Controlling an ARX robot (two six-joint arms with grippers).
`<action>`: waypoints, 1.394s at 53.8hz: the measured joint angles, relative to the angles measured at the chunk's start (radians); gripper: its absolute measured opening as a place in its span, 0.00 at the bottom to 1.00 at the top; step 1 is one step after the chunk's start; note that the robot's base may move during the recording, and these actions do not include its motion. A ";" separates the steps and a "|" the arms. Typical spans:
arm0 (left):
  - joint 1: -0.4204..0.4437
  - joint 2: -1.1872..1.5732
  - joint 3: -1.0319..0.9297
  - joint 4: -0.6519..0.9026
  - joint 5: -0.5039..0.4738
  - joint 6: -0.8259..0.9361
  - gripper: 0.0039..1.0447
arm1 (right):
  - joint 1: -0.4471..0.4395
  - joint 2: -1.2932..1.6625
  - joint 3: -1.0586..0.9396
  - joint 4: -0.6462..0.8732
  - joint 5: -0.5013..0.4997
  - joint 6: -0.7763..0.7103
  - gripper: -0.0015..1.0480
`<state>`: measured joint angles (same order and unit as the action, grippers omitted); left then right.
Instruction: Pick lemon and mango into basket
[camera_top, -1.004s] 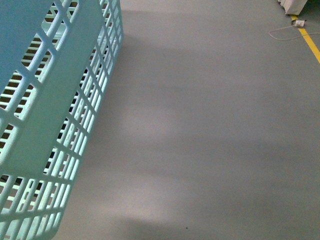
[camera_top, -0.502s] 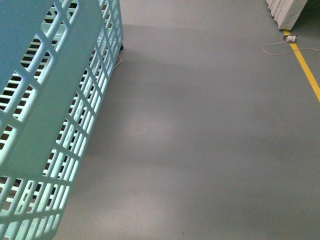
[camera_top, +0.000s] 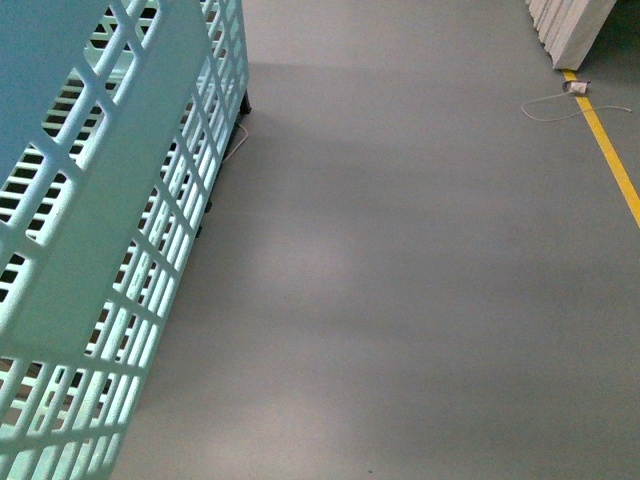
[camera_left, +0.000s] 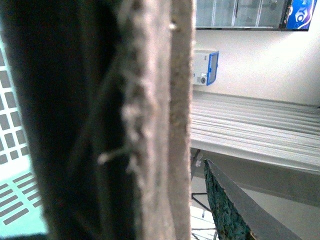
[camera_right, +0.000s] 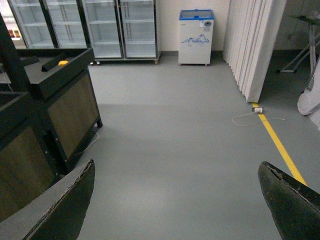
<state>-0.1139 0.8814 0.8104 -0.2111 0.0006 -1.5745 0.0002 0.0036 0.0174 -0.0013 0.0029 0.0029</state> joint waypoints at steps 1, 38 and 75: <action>-0.002 0.000 0.000 0.000 0.003 0.000 0.26 | 0.000 0.000 0.000 0.000 0.001 0.000 0.92; -0.003 -0.001 0.001 -0.001 0.003 -0.006 0.26 | 0.000 0.000 0.000 0.000 -0.002 0.000 0.92; -0.003 -0.002 0.001 -0.001 0.000 -0.002 0.26 | 0.000 0.000 0.000 0.000 0.000 0.000 0.92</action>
<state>-0.1165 0.8795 0.8116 -0.2119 0.0010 -1.5768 0.0002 0.0036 0.0174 -0.0013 0.0029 0.0029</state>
